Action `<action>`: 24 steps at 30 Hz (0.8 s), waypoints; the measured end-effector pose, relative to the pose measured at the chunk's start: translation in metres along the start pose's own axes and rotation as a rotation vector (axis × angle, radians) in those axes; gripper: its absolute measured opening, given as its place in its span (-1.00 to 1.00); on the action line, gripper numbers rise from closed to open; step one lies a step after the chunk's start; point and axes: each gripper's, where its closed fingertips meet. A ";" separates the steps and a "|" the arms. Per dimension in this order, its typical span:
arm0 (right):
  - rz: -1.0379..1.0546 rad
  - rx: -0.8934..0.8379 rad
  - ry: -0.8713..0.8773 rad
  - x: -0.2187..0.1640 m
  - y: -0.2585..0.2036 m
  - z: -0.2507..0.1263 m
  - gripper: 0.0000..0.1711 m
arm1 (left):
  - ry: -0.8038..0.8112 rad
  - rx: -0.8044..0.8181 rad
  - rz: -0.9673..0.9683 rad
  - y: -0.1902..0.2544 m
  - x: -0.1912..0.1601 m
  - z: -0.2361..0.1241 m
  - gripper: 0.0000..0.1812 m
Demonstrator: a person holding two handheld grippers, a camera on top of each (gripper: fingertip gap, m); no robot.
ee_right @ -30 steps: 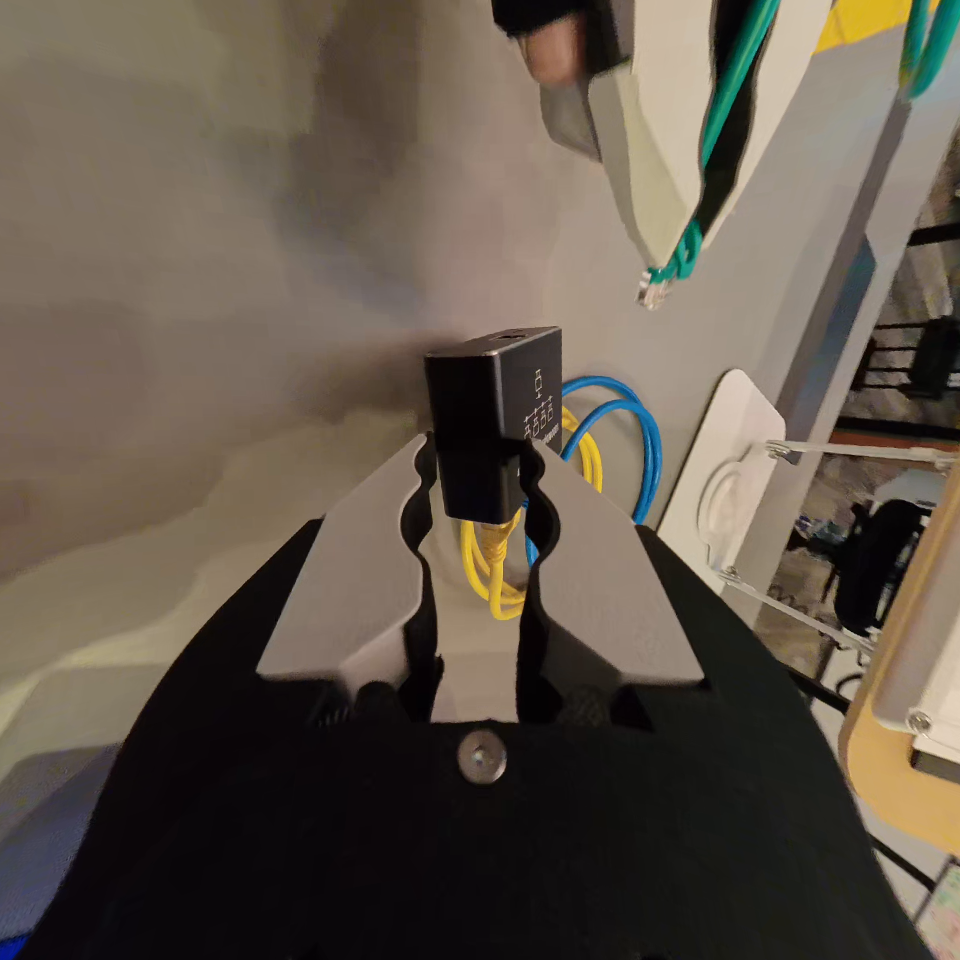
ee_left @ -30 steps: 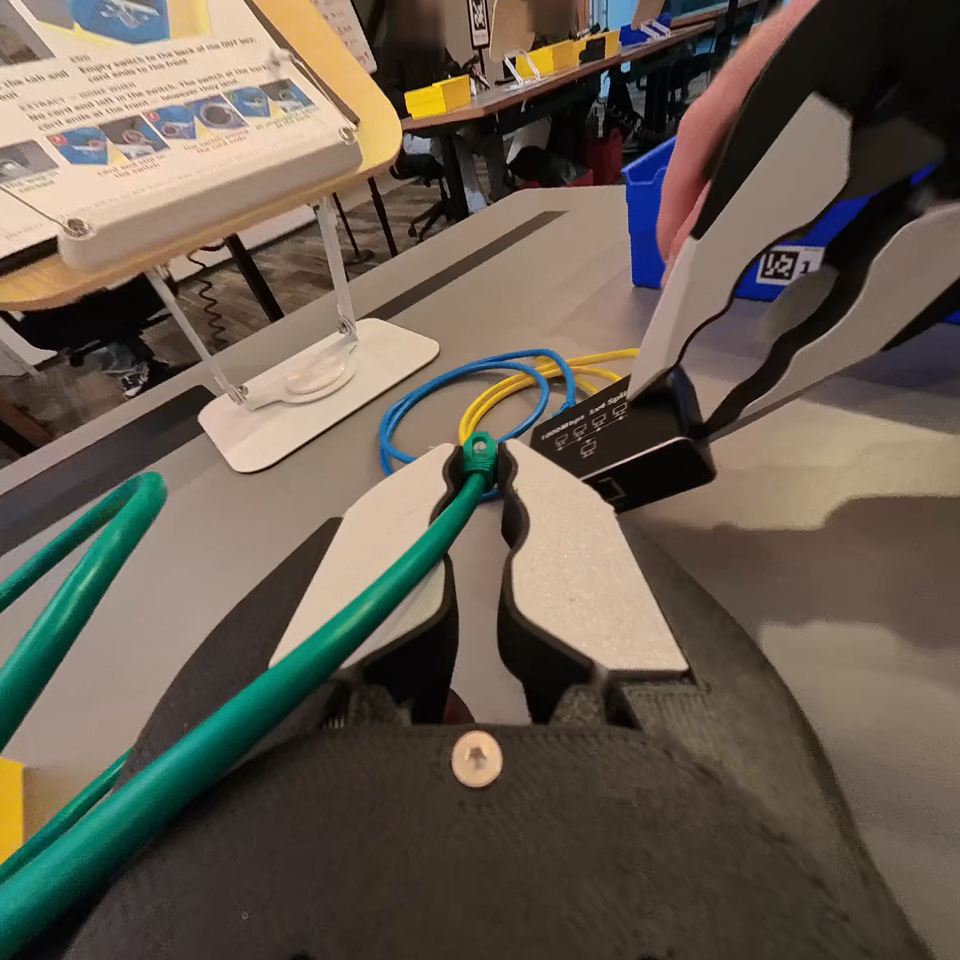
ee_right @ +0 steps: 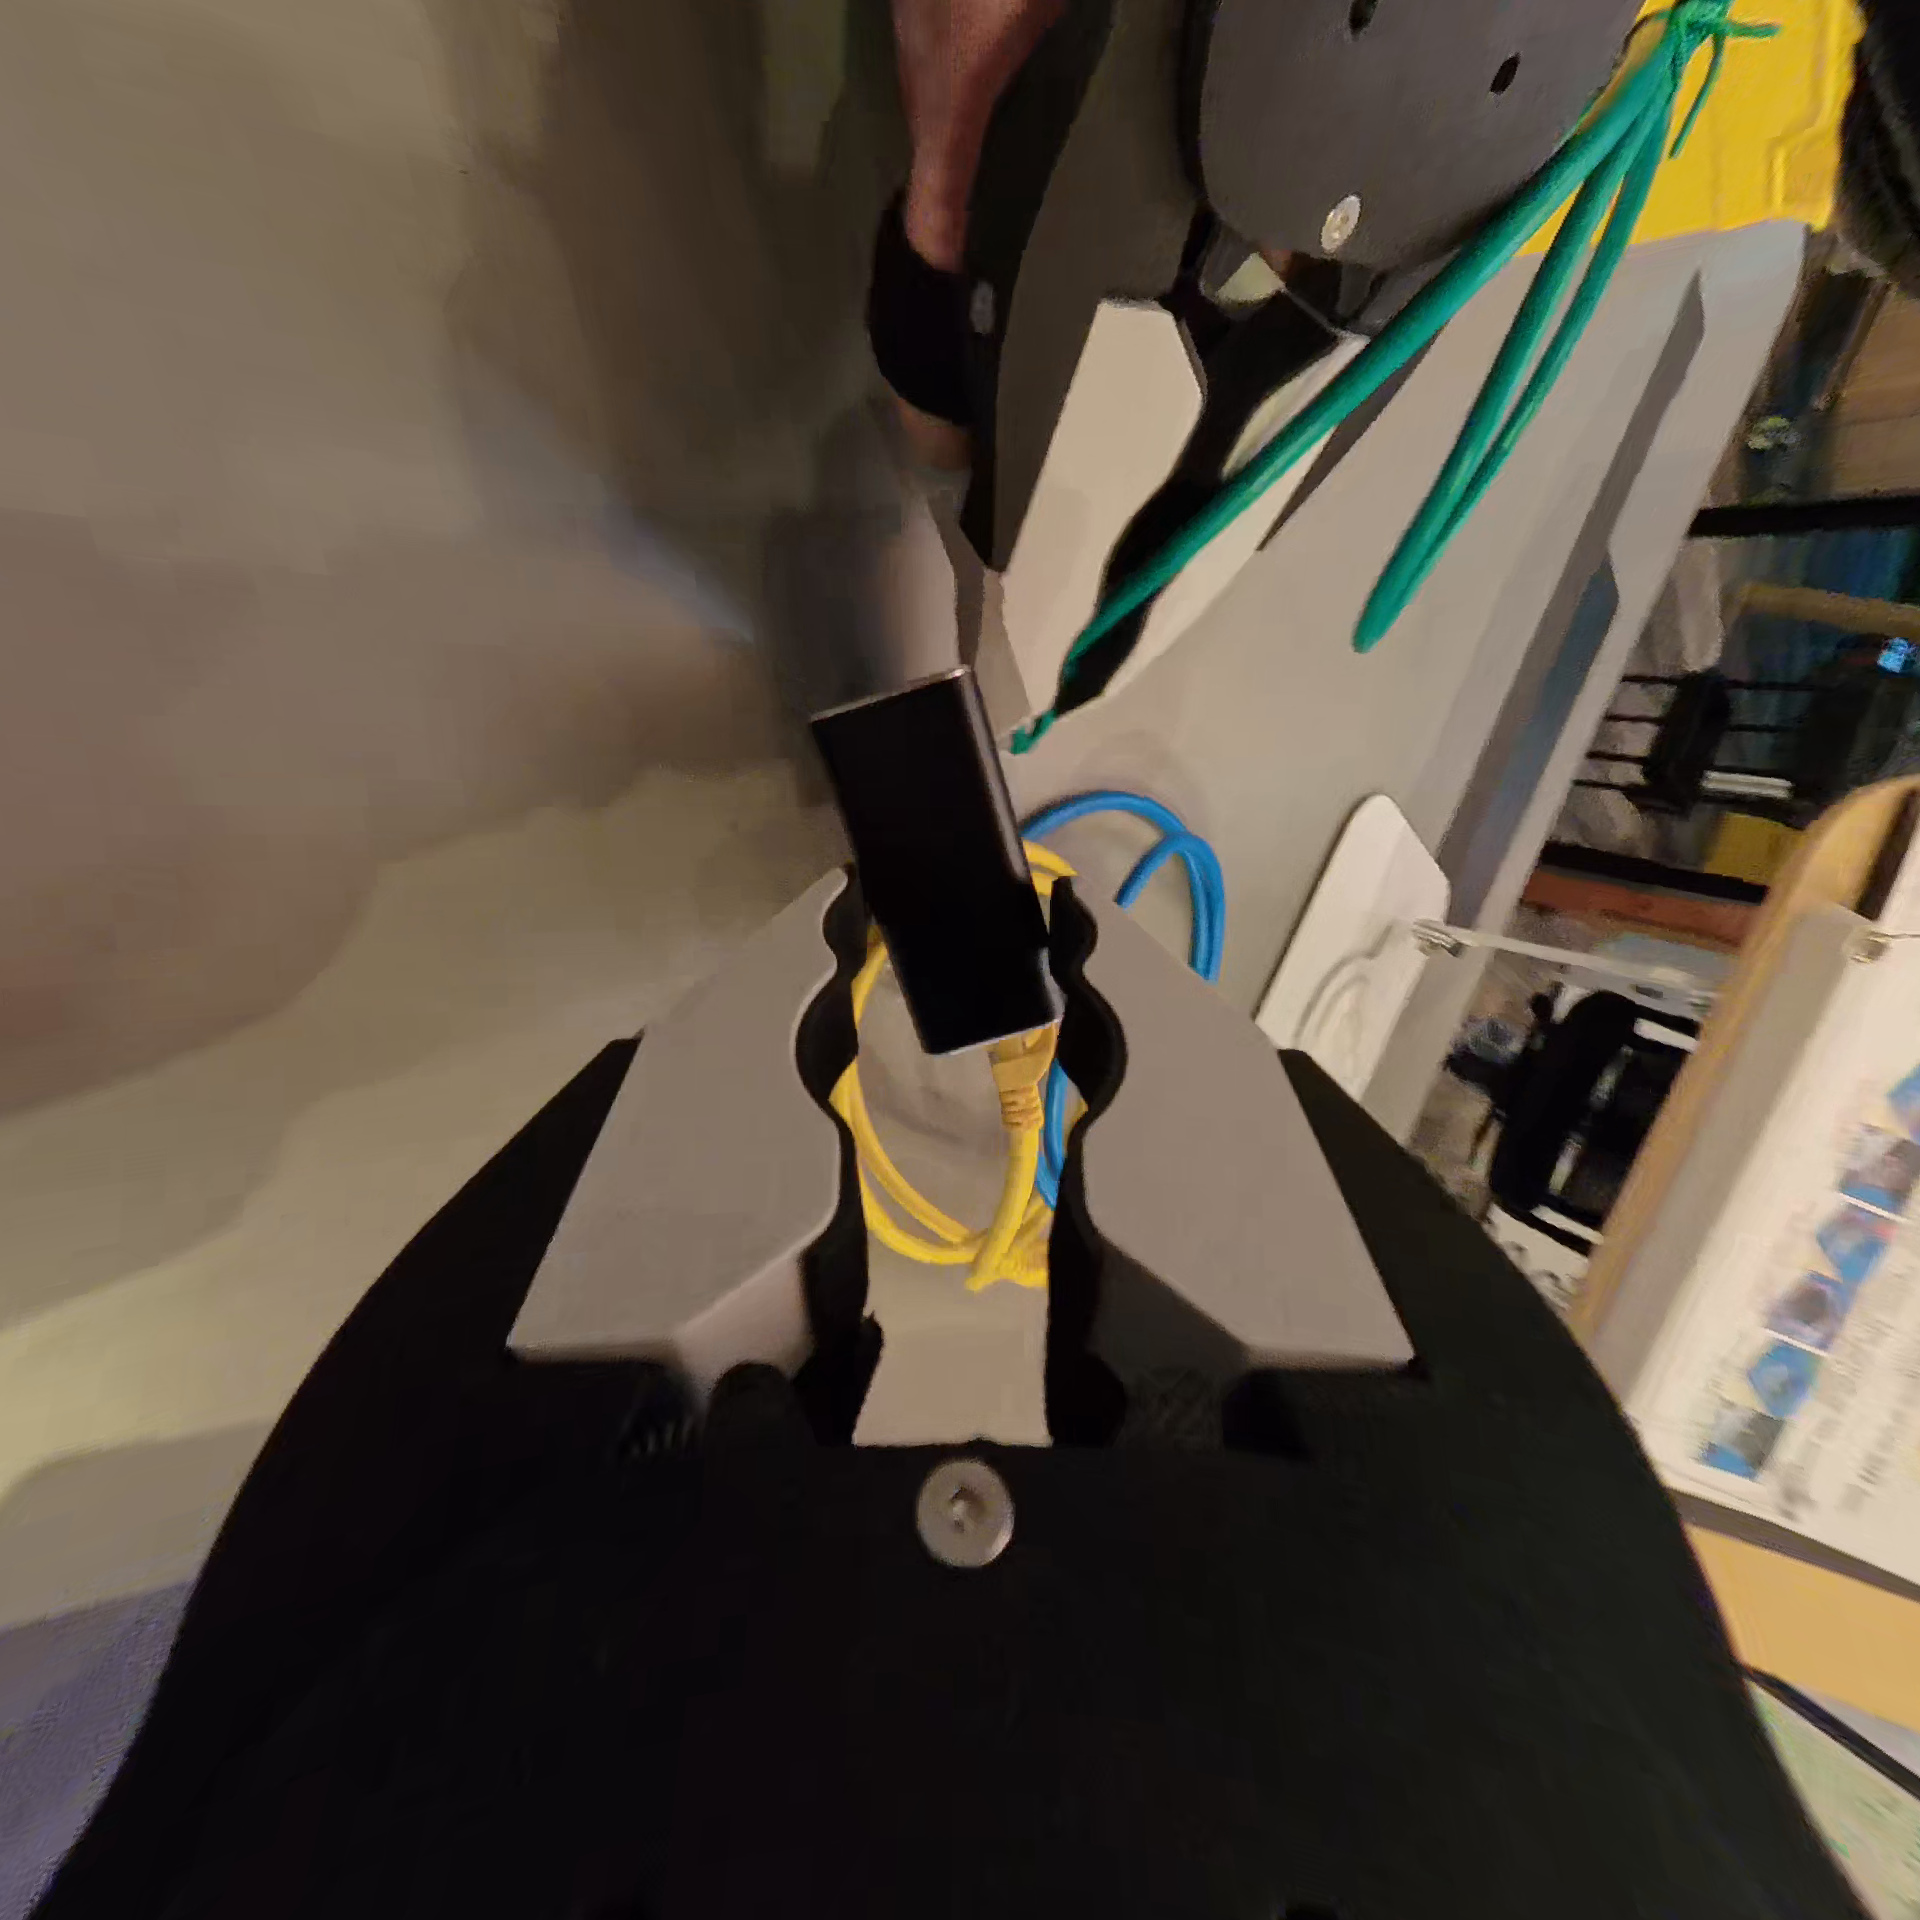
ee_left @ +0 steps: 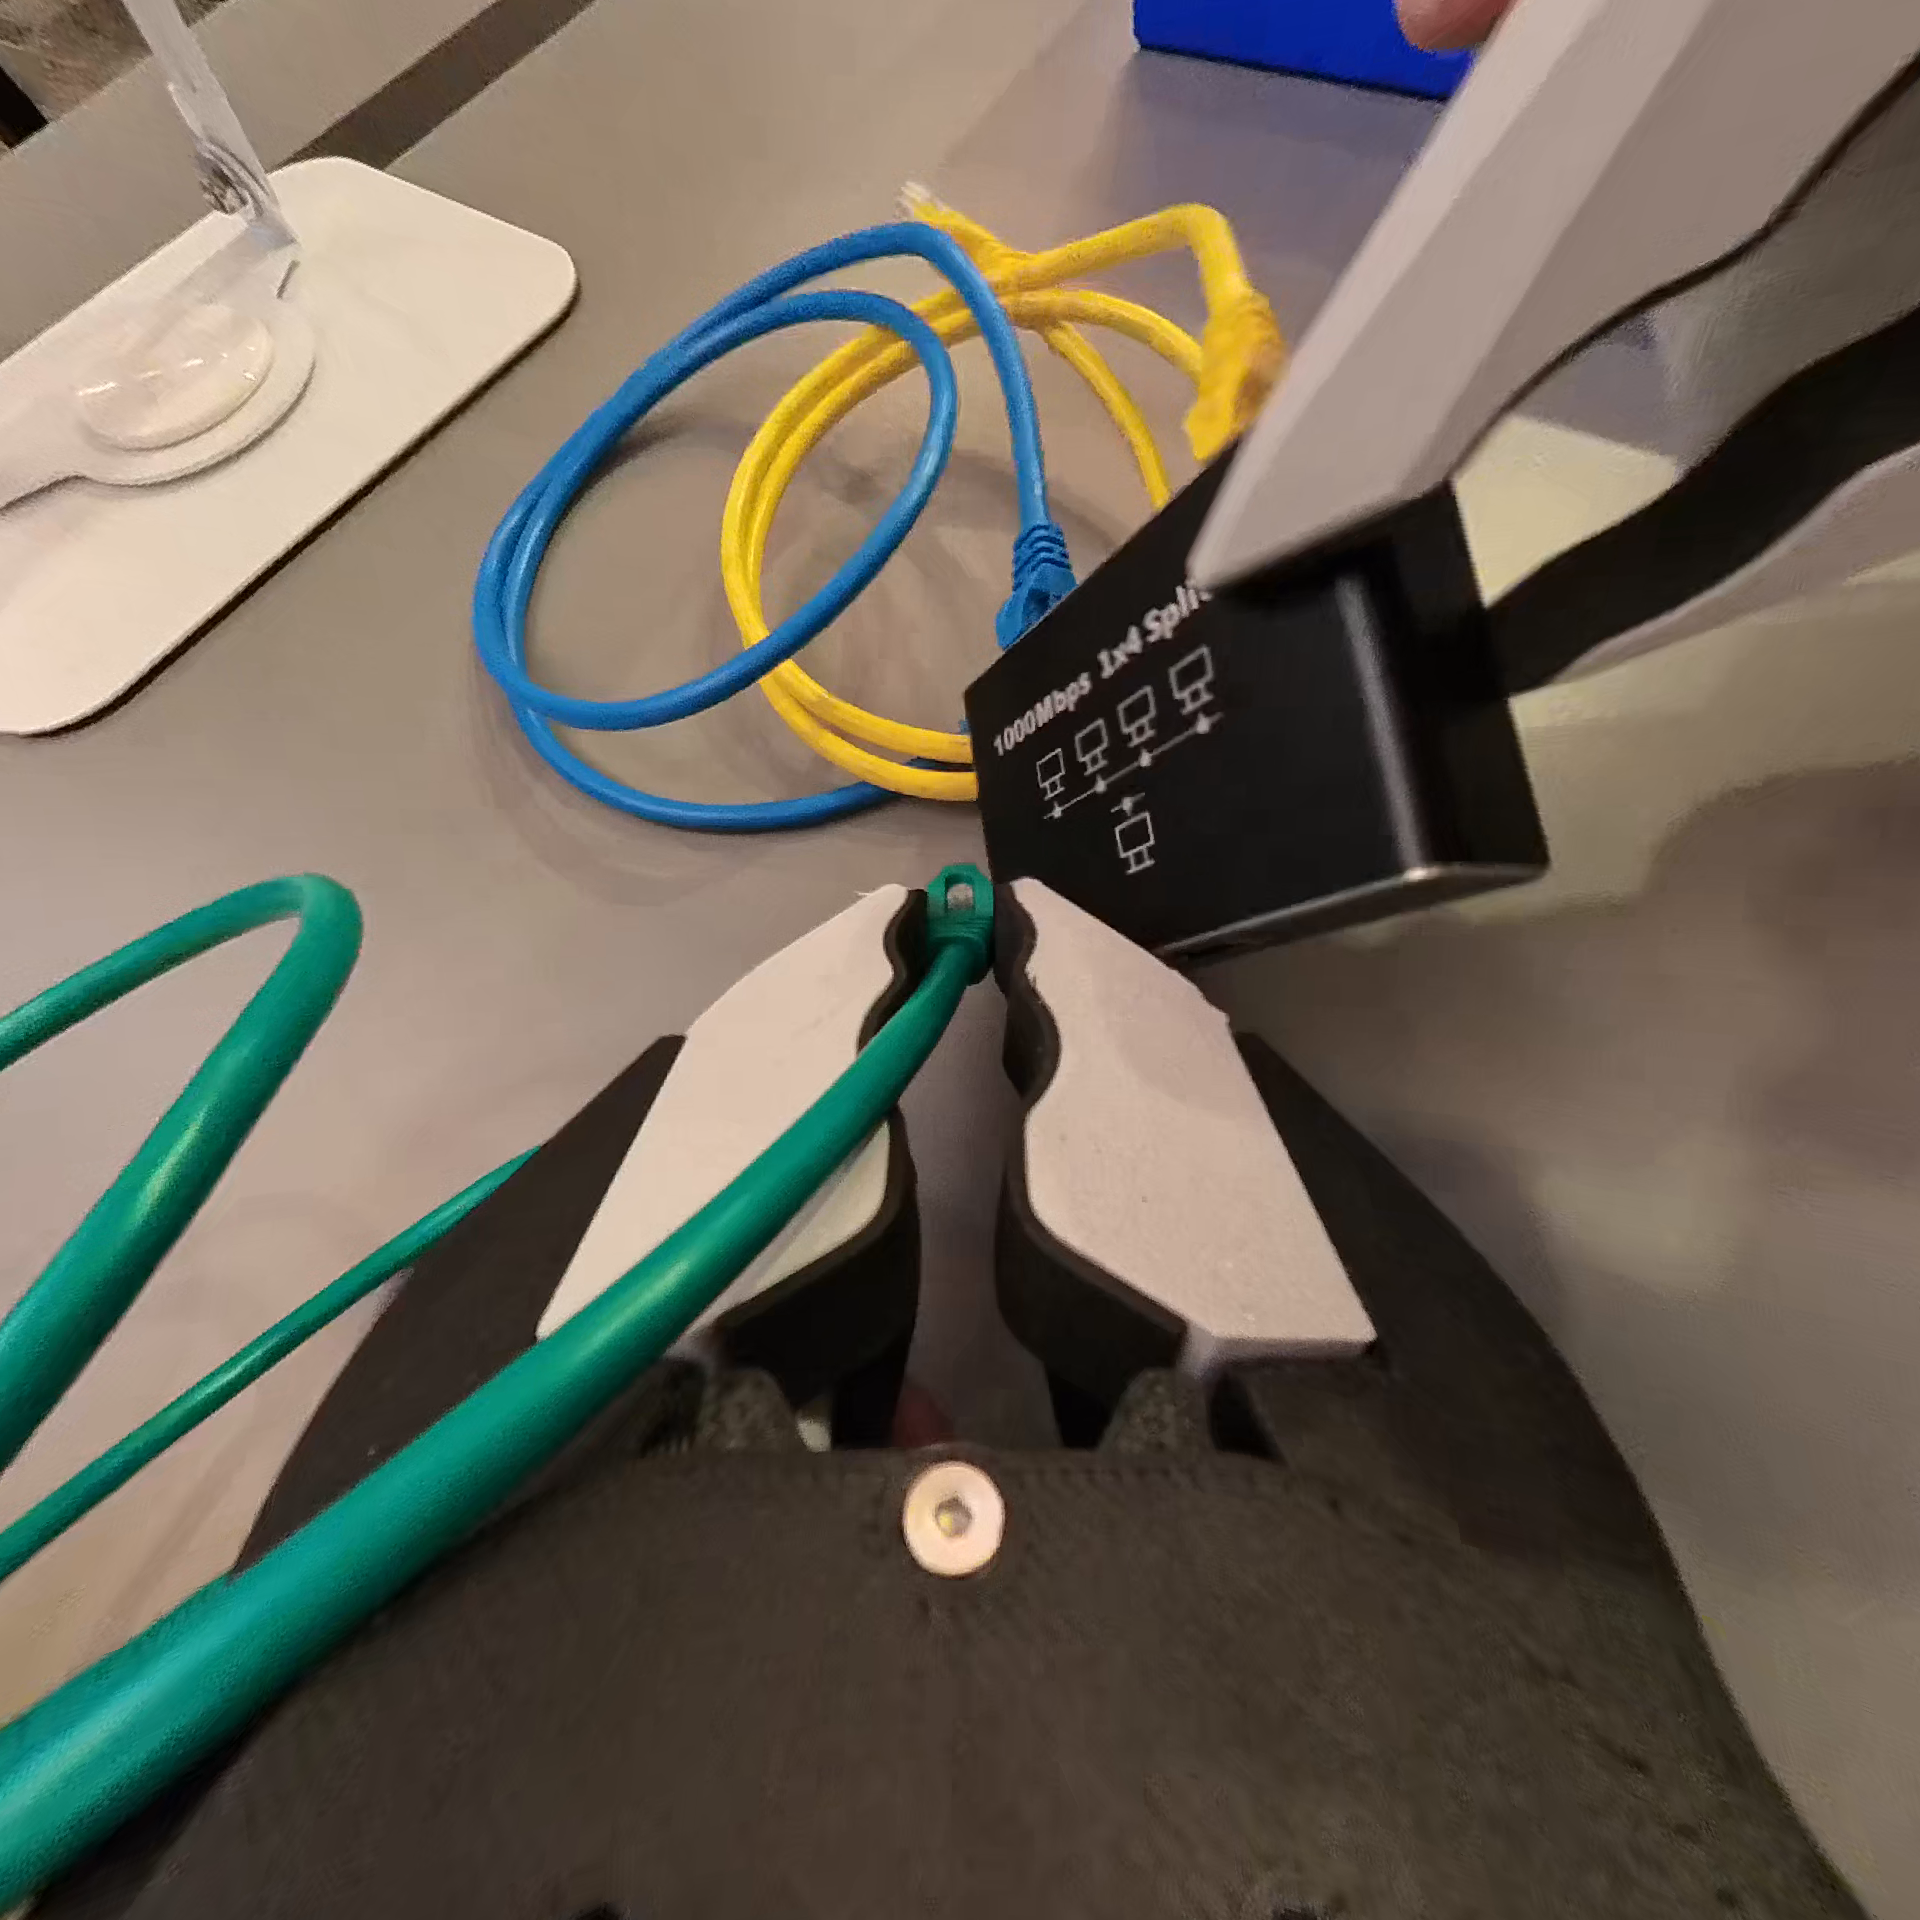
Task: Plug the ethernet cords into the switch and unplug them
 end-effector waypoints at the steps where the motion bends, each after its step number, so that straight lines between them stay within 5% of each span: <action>1: -0.004 -0.023 -0.026 -0.002 0.003 0.003 -0.60 | -0.002 -0.007 0.003 0.002 0.000 0.001 -0.87; 10: -0.195 0.007 -0.141 -0.003 -0.017 0.046 -0.58 | -0.012 -0.033 0.037 0.014 0.001 0.004 -0.87; 24: 0.108 -0.154 -0.029 -0.015 0.042 0.023 -0.61 | 0.210 0.061 -0.064 -0.034 0.046 -0.052 -0.87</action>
Point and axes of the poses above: each gripper's, where its closed fingertips meet, z out along the fingers, x out of its top, y = z × x across the jaws, and after that the axes turned 11 degrees about -y, right-handed
